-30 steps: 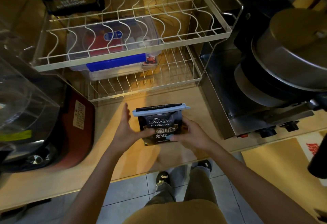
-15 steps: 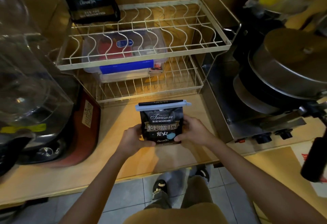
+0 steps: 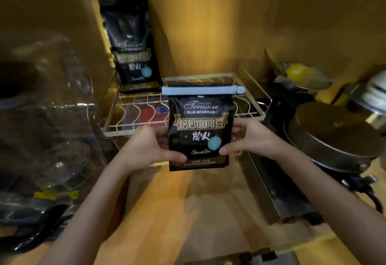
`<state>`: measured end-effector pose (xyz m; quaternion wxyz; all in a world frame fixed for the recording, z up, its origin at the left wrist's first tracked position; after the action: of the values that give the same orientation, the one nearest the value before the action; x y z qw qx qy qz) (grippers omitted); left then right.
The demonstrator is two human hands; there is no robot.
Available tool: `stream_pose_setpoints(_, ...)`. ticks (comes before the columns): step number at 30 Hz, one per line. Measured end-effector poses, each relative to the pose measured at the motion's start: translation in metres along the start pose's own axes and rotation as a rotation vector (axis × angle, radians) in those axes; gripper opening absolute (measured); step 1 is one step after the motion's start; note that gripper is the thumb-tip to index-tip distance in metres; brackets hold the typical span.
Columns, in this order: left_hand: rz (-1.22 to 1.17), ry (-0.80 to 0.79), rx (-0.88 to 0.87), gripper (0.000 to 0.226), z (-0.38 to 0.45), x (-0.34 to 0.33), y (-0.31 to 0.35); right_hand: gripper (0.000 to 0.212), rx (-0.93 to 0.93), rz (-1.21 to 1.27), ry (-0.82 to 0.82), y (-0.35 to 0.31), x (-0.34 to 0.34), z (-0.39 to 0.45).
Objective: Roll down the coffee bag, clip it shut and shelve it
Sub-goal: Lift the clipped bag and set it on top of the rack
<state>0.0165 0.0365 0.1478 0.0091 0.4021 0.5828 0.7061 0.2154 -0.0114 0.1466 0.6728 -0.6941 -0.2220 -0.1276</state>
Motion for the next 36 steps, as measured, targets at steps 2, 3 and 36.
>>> stream_pose_setpoints(2, 0.001, 0.041, -0.034, 0.040, 0.008, 0.022, 0.019, 0.048, 0.036, 0.061, 0.022, -0.020, 0.016, 0.008)
stream_pose_setpoints(3, -0.004, 0.066, -0.055, 0.040, 0.013, 0.032, 0.028, 0.049, 0.053, 0.085, 0.041, -0.029, 0.023, 0.012)
stream_pose_setpoints(36, 0.370, 0.766, -0.227, 0.080, 0.154, 0.045, 0.007, 0.060, -0.055, 0.369, 0.362, 0.011, 0.045, 0.192)
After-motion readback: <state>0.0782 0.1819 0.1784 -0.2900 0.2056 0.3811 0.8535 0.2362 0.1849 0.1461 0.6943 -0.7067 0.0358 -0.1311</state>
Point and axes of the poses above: each hand's wrist, its own z-axis towards the middle knuckle, its own x-axis out of the back of the hand, y = z × x, the point moved 7 cm from there along z, towards the middle knuckle, and after that the axes turned 3 degrees about -z, right-handed, at the moved point
